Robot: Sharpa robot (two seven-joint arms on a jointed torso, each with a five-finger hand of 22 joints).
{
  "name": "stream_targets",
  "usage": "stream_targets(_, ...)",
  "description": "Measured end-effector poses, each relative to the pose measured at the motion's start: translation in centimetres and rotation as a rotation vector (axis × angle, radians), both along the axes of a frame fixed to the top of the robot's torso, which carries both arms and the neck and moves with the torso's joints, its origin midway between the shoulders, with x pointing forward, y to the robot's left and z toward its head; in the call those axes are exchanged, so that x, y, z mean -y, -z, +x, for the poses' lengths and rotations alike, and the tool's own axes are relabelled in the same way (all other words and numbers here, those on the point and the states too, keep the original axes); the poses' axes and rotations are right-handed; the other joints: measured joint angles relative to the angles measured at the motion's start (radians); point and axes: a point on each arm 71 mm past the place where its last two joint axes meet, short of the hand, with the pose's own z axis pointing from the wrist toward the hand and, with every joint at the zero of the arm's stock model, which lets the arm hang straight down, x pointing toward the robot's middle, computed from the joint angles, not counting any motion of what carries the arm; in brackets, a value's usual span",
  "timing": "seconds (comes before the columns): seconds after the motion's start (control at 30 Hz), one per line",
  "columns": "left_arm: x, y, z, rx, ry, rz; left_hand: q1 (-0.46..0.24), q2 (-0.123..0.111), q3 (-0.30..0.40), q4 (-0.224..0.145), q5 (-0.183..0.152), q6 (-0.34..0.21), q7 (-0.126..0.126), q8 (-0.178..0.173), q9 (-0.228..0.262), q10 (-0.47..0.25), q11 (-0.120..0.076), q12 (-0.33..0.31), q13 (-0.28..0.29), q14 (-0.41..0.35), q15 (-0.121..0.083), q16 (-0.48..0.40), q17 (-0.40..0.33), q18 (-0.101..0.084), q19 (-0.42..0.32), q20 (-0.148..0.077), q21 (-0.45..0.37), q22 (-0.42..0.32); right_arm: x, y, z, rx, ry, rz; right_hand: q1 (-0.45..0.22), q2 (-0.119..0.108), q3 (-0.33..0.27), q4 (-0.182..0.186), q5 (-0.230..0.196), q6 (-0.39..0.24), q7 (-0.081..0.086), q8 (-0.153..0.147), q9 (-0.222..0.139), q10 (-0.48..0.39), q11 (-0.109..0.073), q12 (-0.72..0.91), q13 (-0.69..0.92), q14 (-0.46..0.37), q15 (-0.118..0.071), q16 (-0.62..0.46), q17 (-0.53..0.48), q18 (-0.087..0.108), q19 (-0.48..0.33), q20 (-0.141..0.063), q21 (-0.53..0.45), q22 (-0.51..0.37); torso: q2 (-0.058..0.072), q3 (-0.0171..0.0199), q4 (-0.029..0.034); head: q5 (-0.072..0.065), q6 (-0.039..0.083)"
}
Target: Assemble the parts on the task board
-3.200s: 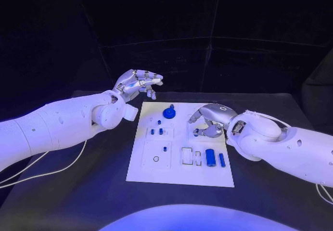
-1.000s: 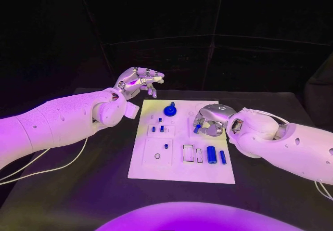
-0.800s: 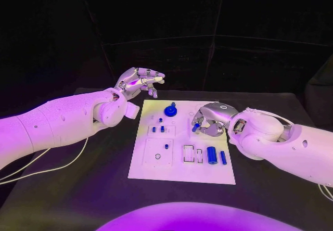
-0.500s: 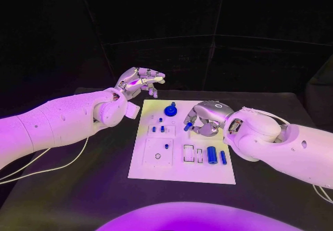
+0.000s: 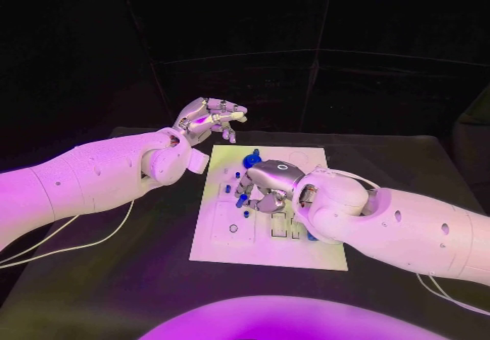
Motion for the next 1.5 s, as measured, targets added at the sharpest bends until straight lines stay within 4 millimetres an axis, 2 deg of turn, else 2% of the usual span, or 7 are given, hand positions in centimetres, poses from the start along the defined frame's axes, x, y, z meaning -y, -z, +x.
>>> stream_targets(0.17, 0.1, 0.0, 0.0, 0.000, 0.002, -0.001, 0.000, 0.000, 0.000, 0.000, 0.000, 0.000, 0.000, 0.000, 0.000, 0.000, 0.000, 0.000, 0.000, 0.000, 0.000, 0.000, 0.000, 0.000, 0.000, 0.000, 0.000, 0.000, -0.8, 1.0, -0.4, -0.022, -0.025, -0.009, 0.000, 0.000, 0.000, 0.000, 0.000, 0.000, 0.000, -0.001, 0.000, 0.000, 0.000, 0.000, 0.000, 0.000, 0.000, 0.000, -0.001, 0.000, 0.000, 0.000, 0.000, -0.001, 0.000, 0.0004, -0.0002, 0.007, -0.002)
stream_targets(0.57, 0.3, 0.0, 0.1, 0.000, 0.005, -0.002, 0.000, 0.000, 0.000, 0.000, 0.000, 0.000, 0.000, 0.000, 0.000, 0.000, 0.000, 0.000, 0.000, 0.000, 0.000, 0.000, 0.000, 0.000, 0.000, 0.000, 0.000, 0.000, -1.9, 2.9, -1.0, -0.061, -0.078, -0.068, 0.000, 0.000, 0.003, 0.003, 0.004, -0.002, 0.001, -0.004, -0.001, 0.000, 0.000, -0.004, 0.000, 0.000, 0.000, 0.000, -0.008, 0.000, -0.004, 0.004, 0.000, -0.009, -0.001, 0.0005, -0.0016, 0.009, -0.004)
stream_targets(0.83, 0.2, 0.1, 0.2, -0.001, 0.002, 0.000, 0.000, 0.000, 0.000, 0.000, 0.000, 0.000, 0.000, 0.000, 0.000, 0.000, 0.000, 0.000, 0.000, 0.000, 0.000, 0.000, 0.000, 0.000, 0.000, 0.000, 0.000, 0.000, -1.8, 3.3, -1.0, -0.071, -0.093, -0.094, -0.004, -0.004, 0.003, 0.003, 0.004, -0.004, 0.000, -0.004, -0.001, 0.000, 0.000, -0.004, 0.000, 0.000, 0.000, 0.000, -0.009, 0.000, -0.004, 0.004, 0.000, -0.009, -0.001, 0.0007, -0.0034, 0.011, -0.004)
stream_targets(1.5, 0.1, 0.1, 0.2, -0.001, 0.003, 0.000, 0.000, 0.000, 0.000, 0.000, 0.000, 0.000, 0.000, 0.000, 0.000, -0.004, 0.004, 0.000, 0.000, 0.000, 0.000, 0.000, -0.001, 0.000, 0.000, 0.000, -0.004, -0.001, -2.5, 3.8, -1.1, -0.074, -0.114, -0.118, -0.004, -0.004, 0.003, 0.003, 0.007, -0.007, 0.000, -0.006, 0.000, 0.000, 0.000, -0.004, 0.000, 0.000, 0.000, 0.000, -0.009, 0.000, -0.004, 0.004, 0.000, -0.009, -0.001, -0.0003, -0.0023, 0.007, -0.007)
